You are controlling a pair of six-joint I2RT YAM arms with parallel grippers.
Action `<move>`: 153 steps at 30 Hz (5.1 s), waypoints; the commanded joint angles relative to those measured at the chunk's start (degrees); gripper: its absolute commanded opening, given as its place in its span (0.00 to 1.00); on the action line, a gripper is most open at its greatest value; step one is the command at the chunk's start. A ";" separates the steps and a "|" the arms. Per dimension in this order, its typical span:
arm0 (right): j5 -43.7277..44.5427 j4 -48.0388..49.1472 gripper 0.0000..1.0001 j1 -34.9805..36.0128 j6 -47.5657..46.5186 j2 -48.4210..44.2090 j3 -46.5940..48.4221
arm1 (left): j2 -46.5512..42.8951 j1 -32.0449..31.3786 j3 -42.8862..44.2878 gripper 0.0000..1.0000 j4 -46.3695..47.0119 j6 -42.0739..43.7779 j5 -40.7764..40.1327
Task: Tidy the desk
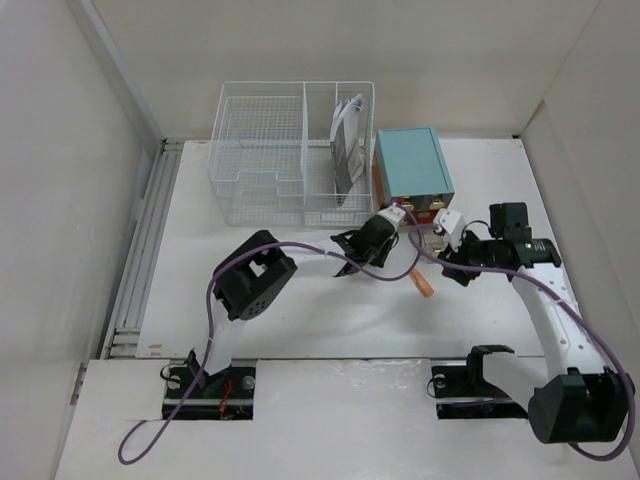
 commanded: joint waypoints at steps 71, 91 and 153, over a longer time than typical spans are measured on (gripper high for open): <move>27.26 12.74 0.51 19.92 17.83 31.54 -0.31 | -63.80 -12.08 -30.63 0.00 -8.44 -15.34 -14.06; 14.28 5.10 0.08 14.48 12.82 19.43 7.40 | -51.59 -9.62 -18.42 0.00 -0.71 -7.26 -16.96; 9.34 21.18 0.00 -10.22 36.28 12.99 13.13 | 4.12 -4.09 23.06 0.00 2.37 -1.63 7.91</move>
